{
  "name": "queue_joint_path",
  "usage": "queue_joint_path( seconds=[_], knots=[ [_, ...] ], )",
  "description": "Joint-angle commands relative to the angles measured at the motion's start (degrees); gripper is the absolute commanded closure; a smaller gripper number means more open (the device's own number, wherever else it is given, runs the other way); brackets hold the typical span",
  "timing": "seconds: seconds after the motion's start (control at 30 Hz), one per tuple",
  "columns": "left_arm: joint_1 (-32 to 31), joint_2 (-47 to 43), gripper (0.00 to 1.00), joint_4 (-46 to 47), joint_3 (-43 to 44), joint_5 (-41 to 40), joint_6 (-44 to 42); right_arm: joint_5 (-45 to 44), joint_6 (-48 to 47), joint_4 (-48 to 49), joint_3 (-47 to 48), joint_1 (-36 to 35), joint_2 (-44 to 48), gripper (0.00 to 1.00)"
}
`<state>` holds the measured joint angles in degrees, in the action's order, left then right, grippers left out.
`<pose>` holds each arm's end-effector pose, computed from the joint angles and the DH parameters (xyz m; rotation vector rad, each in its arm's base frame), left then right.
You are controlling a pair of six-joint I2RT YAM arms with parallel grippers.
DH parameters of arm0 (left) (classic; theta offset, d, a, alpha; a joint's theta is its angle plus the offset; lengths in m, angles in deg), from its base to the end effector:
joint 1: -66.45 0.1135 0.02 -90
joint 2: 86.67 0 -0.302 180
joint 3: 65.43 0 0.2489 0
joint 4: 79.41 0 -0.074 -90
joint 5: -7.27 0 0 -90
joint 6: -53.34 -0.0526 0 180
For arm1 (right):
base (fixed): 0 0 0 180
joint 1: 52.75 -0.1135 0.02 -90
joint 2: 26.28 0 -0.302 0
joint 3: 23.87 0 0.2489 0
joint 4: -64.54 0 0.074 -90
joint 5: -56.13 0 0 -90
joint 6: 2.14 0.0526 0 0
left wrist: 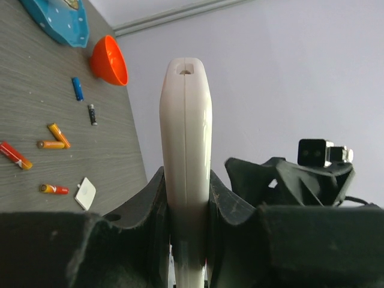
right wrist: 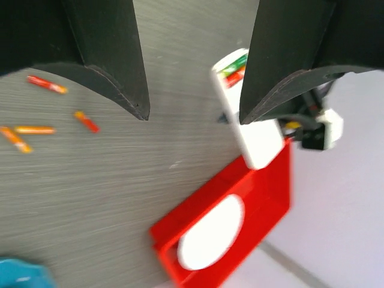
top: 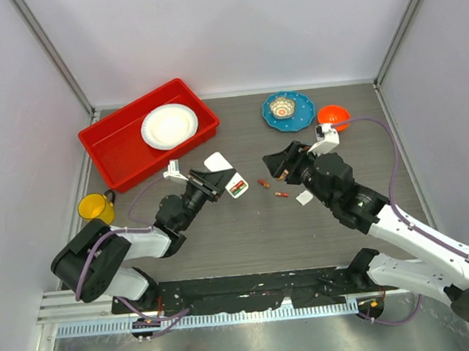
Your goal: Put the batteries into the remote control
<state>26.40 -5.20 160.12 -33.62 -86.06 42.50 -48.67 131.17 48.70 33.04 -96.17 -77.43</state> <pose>0.2017 -0.1656 0.2441 -0.5969 1.5127 -1.6429 0.1553 0.1285 0.3518 0.1957 1.8141 0.8724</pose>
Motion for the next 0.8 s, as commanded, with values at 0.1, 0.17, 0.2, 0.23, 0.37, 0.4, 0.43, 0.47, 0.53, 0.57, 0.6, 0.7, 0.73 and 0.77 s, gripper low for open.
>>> queue_joint_path(
  seconds=[0.1,0.17,0.2,0.23,0.37,0.4,0.43,0.47,0.53,0.57,0.6,0.7,0.73,0.77],
  knots=[
    [3.8,-3.3,1.00,-2.3,2.1,18.5,2.9,-17.7,-7.0,-23.8,5.3,1.4,-9.3,0.36],
    [3.8,-3.2,1.00,-1.6,1.6,22.1,3.1,-19.4,-7.1,-25.2,4.2,1.9,-11.7,0.36],
    [3.8,-2.7,1.00,-0.8,1.1,23.4,3.3,-19.6,-6.9,-25.4,3.5,3.2,-12.1,0.36],
    [3.8,-2.4,1.00,0.1,0.9,24.4,3.4,-19.4,-6.9,-25.4,2.5,4.0,-12.5,0.35],
    [3.8,-0.8,1.00,5.2,-1.2,26.8,5.0,-14.0,-11.6,-25.3,1.8,6.8,-14.5,0.30],
    [3.8,-0.5,1.00,6.3,-2.2,26.8,5.5,-13.2,-13.1,-25.2,1.8,7.0,-14.7,0.29],
    [3.8,0.3,1.00,7.3,-2.6,26.9,5.7,-11.8,-14.6,-24.9,1.7,7.2,-14.9,0.27],
    [3.8,0.5,1.00,8.8,-2.8,27.0,5.9,-10.7,-16.0,-24.9,1.9,7.4,-15.5,0.24],
    [3.8,1.6,1.00,9.8,-2.8,27.7,6.4,-8.7,-19.1,-28.0,4.0,8.4,-18.9,0.22],
    [3.8,2.0,1.00,11.0,-2.8,27.9,6.4,-7.9,-19.9,-29.1,4.8,8.9,-20.4,0.21],
    [3.8,2.5,1.00,11.5,-2.6,28.4,6.6,-6.6,-21.7,-30.7,5.5,9.2,-22.3,0.21],
    [3.8,4.3,1.00,14.4,-2.5,28.6,7.4,-4.1,-22.5,-30.9,5.5,9.8,-23.7,0.21],
    [3.8,4.8,1.00,15.1,-2.5,28.6,7.8,-3.3,-22.7,-30.5,5.5,10.0,-24.4,0.21],
    [3.8,5.4,1.00,15.0,-2.5,28.9,8.2,-3.1,-22.6,-30.4,5.4,10.6,-24.8,0.21]
  ],
)
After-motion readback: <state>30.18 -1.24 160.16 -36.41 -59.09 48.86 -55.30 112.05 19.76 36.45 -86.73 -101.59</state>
